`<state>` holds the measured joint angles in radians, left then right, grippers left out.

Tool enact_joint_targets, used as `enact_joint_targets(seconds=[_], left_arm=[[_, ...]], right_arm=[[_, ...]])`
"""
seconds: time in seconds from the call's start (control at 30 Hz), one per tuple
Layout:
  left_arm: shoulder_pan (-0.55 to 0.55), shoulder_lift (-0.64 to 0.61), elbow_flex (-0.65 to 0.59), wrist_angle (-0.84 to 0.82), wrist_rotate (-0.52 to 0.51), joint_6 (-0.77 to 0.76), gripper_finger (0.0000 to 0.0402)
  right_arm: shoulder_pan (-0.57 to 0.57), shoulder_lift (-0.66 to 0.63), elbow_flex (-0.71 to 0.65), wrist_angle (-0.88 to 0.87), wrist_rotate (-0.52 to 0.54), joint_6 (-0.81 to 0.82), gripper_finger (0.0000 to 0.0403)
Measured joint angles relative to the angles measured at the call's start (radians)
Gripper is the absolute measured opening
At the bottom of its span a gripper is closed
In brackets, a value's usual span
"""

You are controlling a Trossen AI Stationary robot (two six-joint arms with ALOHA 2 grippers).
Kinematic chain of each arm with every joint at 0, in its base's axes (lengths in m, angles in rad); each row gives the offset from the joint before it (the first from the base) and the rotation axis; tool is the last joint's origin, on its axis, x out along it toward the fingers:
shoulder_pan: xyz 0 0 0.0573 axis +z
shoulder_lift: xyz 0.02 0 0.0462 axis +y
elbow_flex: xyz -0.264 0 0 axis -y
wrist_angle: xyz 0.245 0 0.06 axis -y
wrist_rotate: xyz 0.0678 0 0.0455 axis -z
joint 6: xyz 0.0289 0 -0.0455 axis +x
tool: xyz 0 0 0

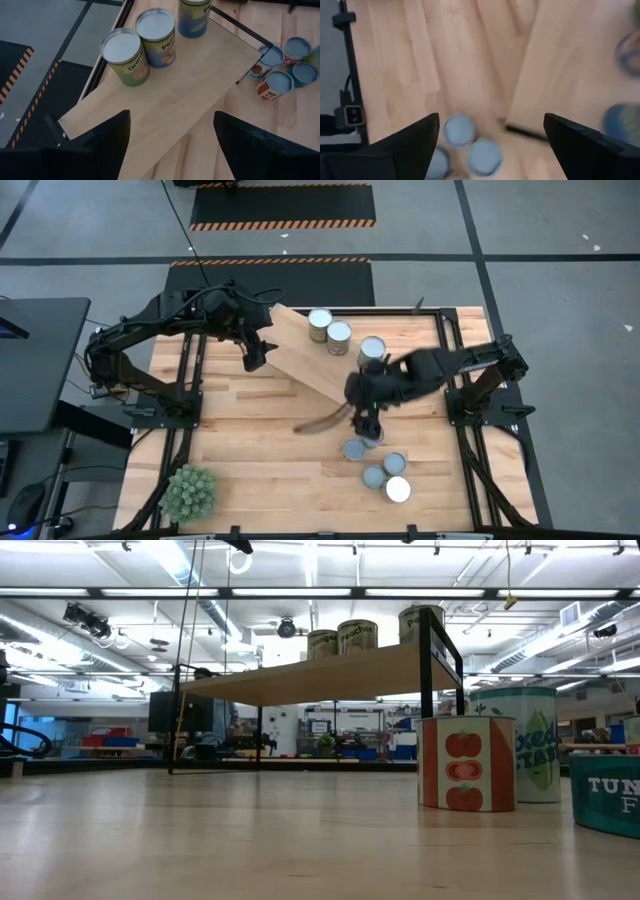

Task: Pick and place cans onto a shelf
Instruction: Adjust the canned orange

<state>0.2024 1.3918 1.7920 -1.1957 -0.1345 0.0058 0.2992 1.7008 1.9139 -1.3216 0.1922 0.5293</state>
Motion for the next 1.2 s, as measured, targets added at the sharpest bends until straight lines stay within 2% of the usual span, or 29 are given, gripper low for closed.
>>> enact_joint_targets(seconds=[0.3,0.47,0.57,0.83,1.07,1.2], left_arm=[[0.0,0.0,0.0,0.002,0.0,-0.025,0.029],[0.0,0.0,0.0,0.007,0.0,-0.021,0.029],[0.0,0.0,0.0,0.023,0.0,-0.021,0.029],[0.0,0.0,0.0,0.016,0.0,-0.02,0.029],[0.013,0.03,0.001,0.037,0.001,0.037,0.029],[0.062,0.092,0.001,0.063,0.055,0.106,0.029]], right_arm=[[0.196,-0.001,-0.124,0.004,0.023,0.294,0.0366],[0.293,0.0,-0.24,0.049,0.016,0.313,0.0366],[0.333,0.0,-0.315,0.13,-0.027,0.303,0.0366],[0.369,0.0,-0.469,0.305,-0.133,0.325,0.0378],[0.352,0.0,-0.499,0.279,-0.133,0.336,0.0389],[0.343,0.0,-0.499,0.281,-0.132,0.344,0.0389]])
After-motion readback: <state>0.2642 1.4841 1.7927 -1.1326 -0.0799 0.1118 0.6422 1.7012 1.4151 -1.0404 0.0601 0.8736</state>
